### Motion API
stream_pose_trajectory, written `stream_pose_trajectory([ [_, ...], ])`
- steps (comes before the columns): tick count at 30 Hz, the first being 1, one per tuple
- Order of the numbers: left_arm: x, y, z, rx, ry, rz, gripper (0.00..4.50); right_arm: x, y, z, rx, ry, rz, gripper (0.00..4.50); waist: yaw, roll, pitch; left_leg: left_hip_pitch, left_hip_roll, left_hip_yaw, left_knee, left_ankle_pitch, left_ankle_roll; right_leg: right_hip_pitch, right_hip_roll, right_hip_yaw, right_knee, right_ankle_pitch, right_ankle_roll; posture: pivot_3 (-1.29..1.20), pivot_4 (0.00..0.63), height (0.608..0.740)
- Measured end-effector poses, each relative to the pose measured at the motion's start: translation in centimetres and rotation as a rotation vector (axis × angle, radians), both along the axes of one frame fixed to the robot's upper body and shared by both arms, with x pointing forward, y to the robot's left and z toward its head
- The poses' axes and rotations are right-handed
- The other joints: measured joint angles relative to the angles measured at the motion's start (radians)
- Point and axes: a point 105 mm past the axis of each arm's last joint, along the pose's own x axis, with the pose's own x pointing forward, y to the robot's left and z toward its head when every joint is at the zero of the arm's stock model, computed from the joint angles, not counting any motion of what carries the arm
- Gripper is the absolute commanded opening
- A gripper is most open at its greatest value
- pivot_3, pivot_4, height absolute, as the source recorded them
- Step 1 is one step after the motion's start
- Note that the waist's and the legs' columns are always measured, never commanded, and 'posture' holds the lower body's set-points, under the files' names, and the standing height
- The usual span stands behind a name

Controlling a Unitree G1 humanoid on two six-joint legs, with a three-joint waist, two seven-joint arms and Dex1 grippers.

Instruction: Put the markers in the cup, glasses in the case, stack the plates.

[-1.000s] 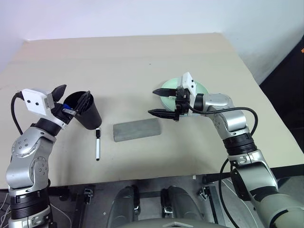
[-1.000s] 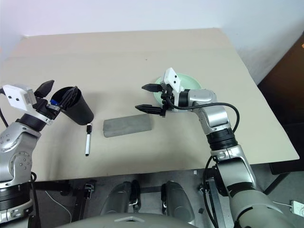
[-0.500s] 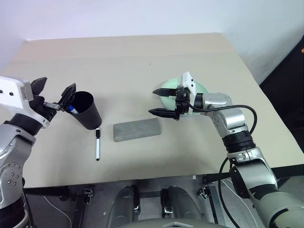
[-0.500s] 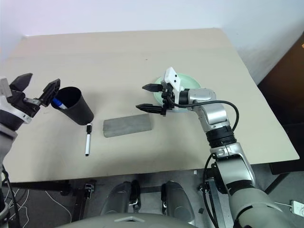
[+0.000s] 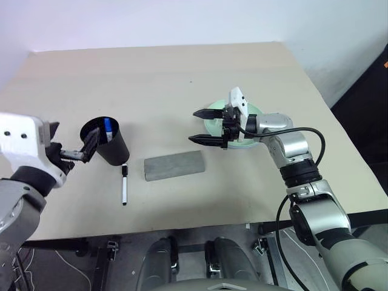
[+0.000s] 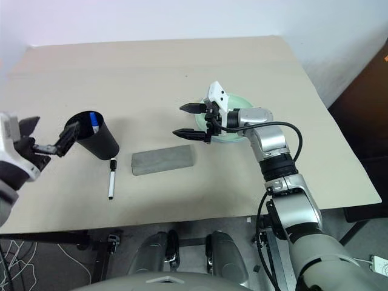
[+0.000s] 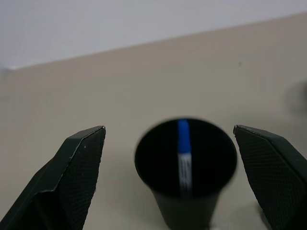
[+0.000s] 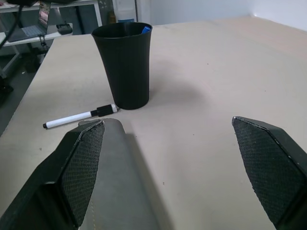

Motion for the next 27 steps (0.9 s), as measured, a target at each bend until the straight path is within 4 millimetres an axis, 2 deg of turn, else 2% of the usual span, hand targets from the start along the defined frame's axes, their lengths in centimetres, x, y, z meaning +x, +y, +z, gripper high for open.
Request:
stream_pose_trajectory([
  [11, -0.8, -0.6, -1.1, 0.011, 0.044, 0.027, 4.48, 0.0, 0.0, 0.1, -0.005, -0.006, 0.001, 4.50, 0.002, 0.000, 0.000, 0.000, 0.000, 0.000, 0.000, -0.001, -0.001, 0.000, 0.000, 0.000, -0.001, 0.000, -0.001, 0.00, 0.150, 0.715],
  [15, -1.1, -1.1, -2.4, 0.004, 0.093, 0.024, 4.48, 0.1, 0.0, 0.2, -0.006, -0.009, 0.000, 4.50, -0.001, 0.000, 0.000, 0.000, 0.000, 0.000, -0.001, -0.001, -0.001, 0.000, 0.000, 0.000, -0.001, 0.000, -0.001, 0.00, 0.150, 0.715],
  [21, -1.7, -0.8, -3.8, -0.005, 0.148, 0.045, 4.48, 0.1, 0.0, 0.3, -0.006, -0.015, -0.001, 4.50, -0.001, 0.000, 0.000, 0.000, 0.000, 0.000, -0.001, -0.001, -0.001, -0.001, -0.001, 0.000, -0.002, -0.001, -0.002, 0.00, 0.150, 0.715],
  [27, -1.9, -1.6, -5.9, -0.020, 0.221, 0.030, 4.48, 0.1, 0.0, 0.2, -0.013, -0.018, -0.005, 4.50, 0.000, 0.001, 0.000, 0.000, 0.000, 0.000, -0.001, -0.001, -0.001, -0.001, -0.001, 0.000, -0.002, -0.002, -0.004, 0.00, 0.150, 0.715],
])
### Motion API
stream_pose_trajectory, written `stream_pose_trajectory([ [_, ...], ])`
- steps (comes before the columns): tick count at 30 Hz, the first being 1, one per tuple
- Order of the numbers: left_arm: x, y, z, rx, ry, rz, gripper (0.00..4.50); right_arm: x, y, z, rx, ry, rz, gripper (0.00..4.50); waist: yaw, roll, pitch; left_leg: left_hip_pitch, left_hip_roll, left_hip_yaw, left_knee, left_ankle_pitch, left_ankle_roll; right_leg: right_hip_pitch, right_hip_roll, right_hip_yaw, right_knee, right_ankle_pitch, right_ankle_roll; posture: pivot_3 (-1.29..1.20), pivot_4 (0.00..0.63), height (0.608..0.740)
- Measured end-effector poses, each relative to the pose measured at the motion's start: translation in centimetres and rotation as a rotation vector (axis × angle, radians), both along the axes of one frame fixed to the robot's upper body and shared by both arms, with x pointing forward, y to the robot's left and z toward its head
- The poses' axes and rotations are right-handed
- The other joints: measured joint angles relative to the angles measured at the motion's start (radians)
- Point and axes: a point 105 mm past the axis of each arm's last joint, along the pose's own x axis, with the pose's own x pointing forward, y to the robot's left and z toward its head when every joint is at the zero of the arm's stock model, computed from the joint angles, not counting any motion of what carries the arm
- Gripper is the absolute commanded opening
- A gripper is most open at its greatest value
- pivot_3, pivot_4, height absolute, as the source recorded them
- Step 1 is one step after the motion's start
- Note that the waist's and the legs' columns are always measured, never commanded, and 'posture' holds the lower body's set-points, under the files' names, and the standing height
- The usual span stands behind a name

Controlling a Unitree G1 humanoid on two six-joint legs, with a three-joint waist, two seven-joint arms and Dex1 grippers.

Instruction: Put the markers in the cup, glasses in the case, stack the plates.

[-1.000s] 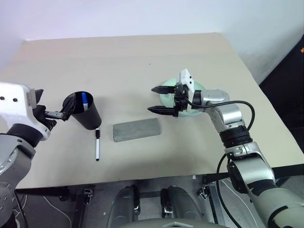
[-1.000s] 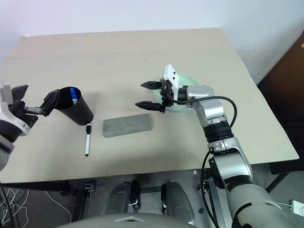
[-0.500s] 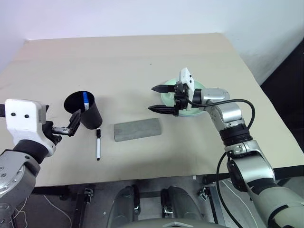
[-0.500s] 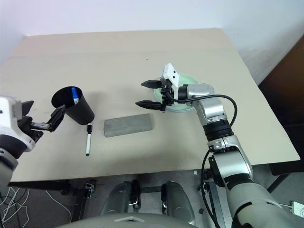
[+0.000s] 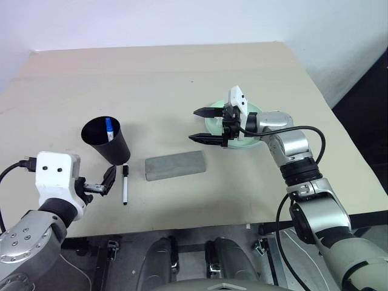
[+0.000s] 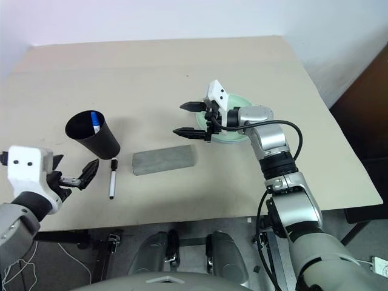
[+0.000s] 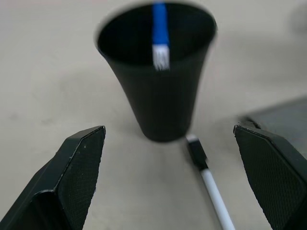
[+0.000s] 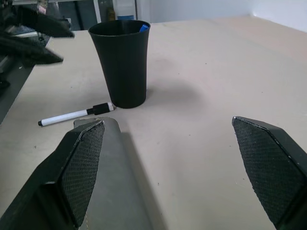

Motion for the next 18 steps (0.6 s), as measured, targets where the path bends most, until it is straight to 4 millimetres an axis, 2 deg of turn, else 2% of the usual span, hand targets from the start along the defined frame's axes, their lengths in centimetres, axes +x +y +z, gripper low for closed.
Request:
stream_pose_trajectory([
  [14, 1.1, -0.7, -4.7, -0.006, 0.163, -0.010, 4.48, 0.2, -0.5, -0.4, -0.012, 0.004, -0.031, 4.50, 0.000, 0.000, 0.000, -0.007, 0.000, 0.000, 0.000, 0.000, 0.001, -0.007, 0.000, 0.000, 0.000, 0.002, 0.003, 0.00, 0.150, 0.715],
  [18, 1.6, -1.6, -5.5, 0.002, 0.214, -0.071, 4.48, 0.3, -0.7, -0.6, -0.013, 0.006, -0.043, 4.50, 0.002, 0.000, 0.000, -0.007, 0.000, 0.000, 0.001, 0.001, 0.001, -0.007, 0.000, 0.000, 0.000, 0.002, 0.003, 0.00, 0.150, 0.715],
])
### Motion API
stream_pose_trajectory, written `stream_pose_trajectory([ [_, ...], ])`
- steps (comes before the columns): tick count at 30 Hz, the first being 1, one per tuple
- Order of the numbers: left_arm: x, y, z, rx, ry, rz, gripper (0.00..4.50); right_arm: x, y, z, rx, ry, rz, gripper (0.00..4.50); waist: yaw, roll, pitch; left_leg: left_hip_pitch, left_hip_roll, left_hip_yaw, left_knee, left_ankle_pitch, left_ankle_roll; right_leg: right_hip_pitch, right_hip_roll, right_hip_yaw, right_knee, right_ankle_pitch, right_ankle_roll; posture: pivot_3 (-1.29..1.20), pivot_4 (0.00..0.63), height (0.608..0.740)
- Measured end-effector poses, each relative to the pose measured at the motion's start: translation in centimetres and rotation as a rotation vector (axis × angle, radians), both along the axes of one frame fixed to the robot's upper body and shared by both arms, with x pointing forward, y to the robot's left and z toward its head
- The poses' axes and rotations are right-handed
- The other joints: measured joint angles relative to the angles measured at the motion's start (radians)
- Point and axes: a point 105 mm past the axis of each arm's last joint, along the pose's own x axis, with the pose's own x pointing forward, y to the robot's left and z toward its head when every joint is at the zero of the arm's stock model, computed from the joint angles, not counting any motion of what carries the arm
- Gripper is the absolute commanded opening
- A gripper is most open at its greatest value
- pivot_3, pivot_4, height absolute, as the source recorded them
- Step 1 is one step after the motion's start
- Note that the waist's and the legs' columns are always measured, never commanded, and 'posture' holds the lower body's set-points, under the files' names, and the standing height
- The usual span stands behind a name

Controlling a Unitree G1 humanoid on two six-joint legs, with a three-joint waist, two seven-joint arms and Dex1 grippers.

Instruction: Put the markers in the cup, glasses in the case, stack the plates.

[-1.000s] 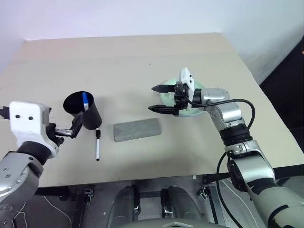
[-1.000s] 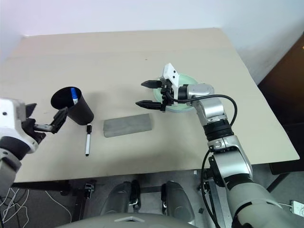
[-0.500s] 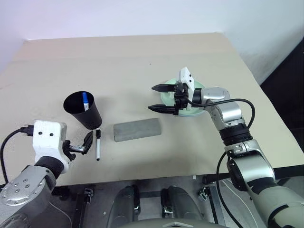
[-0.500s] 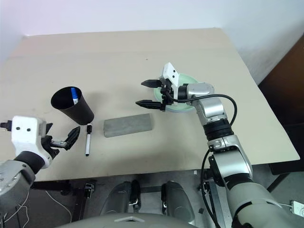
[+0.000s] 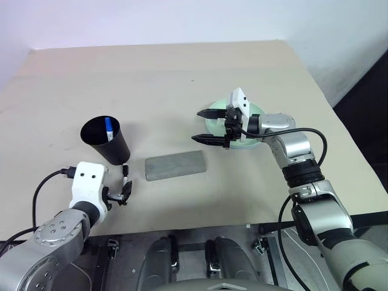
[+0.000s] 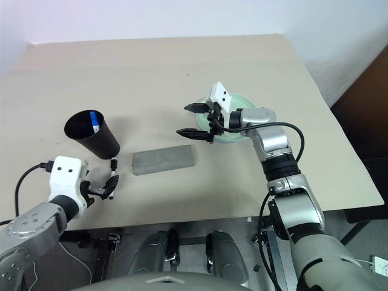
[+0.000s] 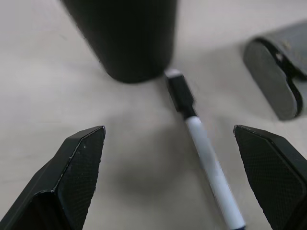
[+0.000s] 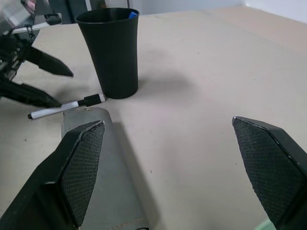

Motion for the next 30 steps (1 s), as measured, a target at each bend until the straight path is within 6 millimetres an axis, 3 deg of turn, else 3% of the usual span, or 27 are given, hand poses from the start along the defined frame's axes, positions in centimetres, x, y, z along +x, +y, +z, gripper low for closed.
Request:
stream_pose_trajectory([
  [7, 0.3, -0.5, -1.1, 0.041, 0.111, -0.074, 4.48, 0.0, -0.3, -0.3, 0.000, 0.000, -0.018, 4.50, -0.001, 0.000, 0.000, 0.000, 0.000, 0.000, 0.000, 0.001, 0.002, 0.000, 0.001, 0.000, 0.000, 0.000, 0.000, 0.00, 0.150, 0.715],
  [23, 0.9, -0.7, -0.9, 0.067, 0.186, -0.055, 4.48, -0.1, -0.3, -0.3, -0.002, -0.009, -0.018, 4.50, -0.001, 0.000, 0.000, 0.009, 0.000, 0.000, 0.001, 0.000, 0.000, 0.009, 0.001, 0.000, 0.001, 0.000, 0.001, 0.00, 0.150, 0.715],
  [26, 0.8, -0.8, -1.0, 0.055, 0.194, -0.045, 3.89, -0.1, -0.3, -0.2, -0.002, -0.012, -0.017, 4.50, -0.001, 0.000, 0.000, 0.009, 0.000, 0.000, 0.002, 0.000, -0.001, 0.009, 0.001, 0.000, 0.001, 0.000, 0.001, 0.00, 0.150, 0.715],
  [30, 0.7, -0.9, -1.0, 0.063, 0.205, -0.053, 2.61, -0.1, -0.3, -0.2, -0.001, -0.016, -0.016, 4.50, -0.005, 0.000, 0.000, 0.009, 0.000, 0.000, 0.001, 0.000, 0.000, 0.009, 0.001, 0.000, 0.001, 0.000, 0.001, 0.00, 0.150, 0.715],
])
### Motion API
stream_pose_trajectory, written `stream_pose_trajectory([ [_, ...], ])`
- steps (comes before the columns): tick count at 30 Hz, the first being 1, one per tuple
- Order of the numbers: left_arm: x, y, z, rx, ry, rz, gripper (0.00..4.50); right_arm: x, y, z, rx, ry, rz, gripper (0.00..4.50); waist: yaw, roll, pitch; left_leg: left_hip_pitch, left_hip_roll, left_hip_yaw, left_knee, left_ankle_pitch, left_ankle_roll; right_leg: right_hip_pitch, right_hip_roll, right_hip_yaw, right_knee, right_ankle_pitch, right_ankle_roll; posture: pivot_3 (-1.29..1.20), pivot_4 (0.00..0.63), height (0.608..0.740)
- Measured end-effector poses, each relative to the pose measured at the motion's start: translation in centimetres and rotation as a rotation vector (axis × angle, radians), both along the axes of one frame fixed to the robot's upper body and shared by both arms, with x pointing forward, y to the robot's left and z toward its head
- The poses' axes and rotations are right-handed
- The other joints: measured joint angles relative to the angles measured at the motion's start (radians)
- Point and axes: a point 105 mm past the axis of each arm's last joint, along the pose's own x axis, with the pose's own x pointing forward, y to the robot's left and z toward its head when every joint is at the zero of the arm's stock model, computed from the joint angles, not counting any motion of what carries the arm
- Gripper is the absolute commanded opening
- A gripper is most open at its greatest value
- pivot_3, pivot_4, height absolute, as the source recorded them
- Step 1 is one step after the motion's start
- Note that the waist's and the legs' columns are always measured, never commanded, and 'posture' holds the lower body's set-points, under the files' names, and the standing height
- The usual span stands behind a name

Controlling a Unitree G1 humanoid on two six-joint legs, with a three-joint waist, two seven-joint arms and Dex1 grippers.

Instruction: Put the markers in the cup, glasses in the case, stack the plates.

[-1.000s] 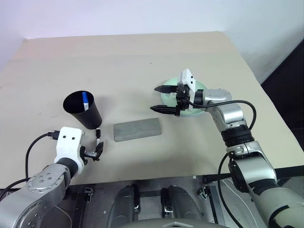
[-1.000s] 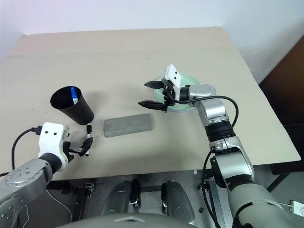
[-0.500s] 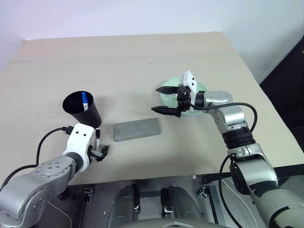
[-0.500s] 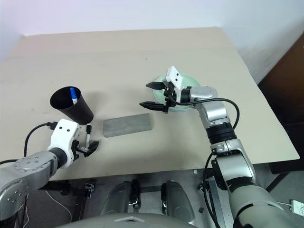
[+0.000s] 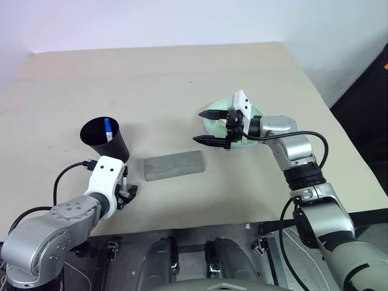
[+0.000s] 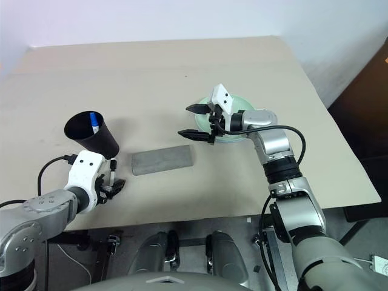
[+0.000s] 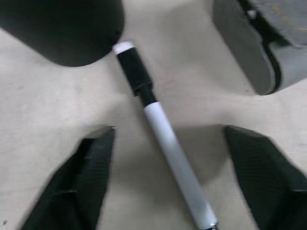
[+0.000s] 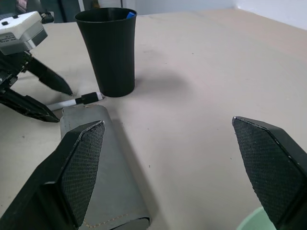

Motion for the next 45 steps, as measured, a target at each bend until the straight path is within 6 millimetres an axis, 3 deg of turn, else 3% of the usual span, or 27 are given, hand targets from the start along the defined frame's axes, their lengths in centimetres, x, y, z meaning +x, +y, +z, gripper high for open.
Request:
stream_pose_trajectory([
  [8, -0.1, 0.4, -0.1, 0.038, 0.018, 0.006, 0.01, 0.1, -0.1, -0.2, -0.005, 0.003, -0.006, 4.50, -0.001, 0.000, 0.000, 0.000, 0.000, 0.000, 0.000, 0.000, 0.000, 0.000, 0.001, 0.000, 0.000, 0.000, 0.000, 0.00, 0.150, 0.715],
  [22, 0.1, 1.5, 0.4, 0.089, 0.008, 0.019, 0.01, 0.2, -0.1, -0.2, -0.010, -0.004, -0.012, 4.50, 0.002, 0.000, 0.000, -0.001, 0.000, 0.000, -0.001, 0.000, -0.001, -0.001, 0.000, 0.000, -0.001, 0.000, 0.000, 0.00, 0.150, 0.715],
  [35, 0.3, 0.3, 3.4, 0.026, -0.205, -0.133, 0.01, 0.3, -0.1, -0.2, -0.015, -0.010, -0.015, 4.50, 0.002, 0.000, 0.000, -0.009, 0.000, 0.000, -0.001, 0.000, 0.000, -0.008, -0.001, 0.000, -0.001, 0.000, -0.001, 0.00, 0.150, 0.715],
  [40, 1.2, -0.3, 6.0, 0.014, -0.405, -0.172, 0.01, 0.4, -0.2, -0.3, -0.020, -0.015, -0.022, 4.50, 0.004, 0.000, 0.000, -0.010, 0.000, 0.000, -0.001, 0.000, 0.000, -0.009, -0.001, 0.000, -0.001, 0.000, -0.001, 0.00, 0.150, 0.715],
  [45, 1.8, -0.7, 6.7, 0.032, -0.467, -0.208, 0.01, 0.5, -0.2, -0.4, -0.028, -0.016, -0.026, 4.50, 0.004, 0.000, 0.000, -0.010, 0.000, 0.000, 0.000, 0.001, 0.001, -0.009, -0.001, 0.000, -0.001, 0.000, 0.000, 0.00, 0.150, 0.715],
])
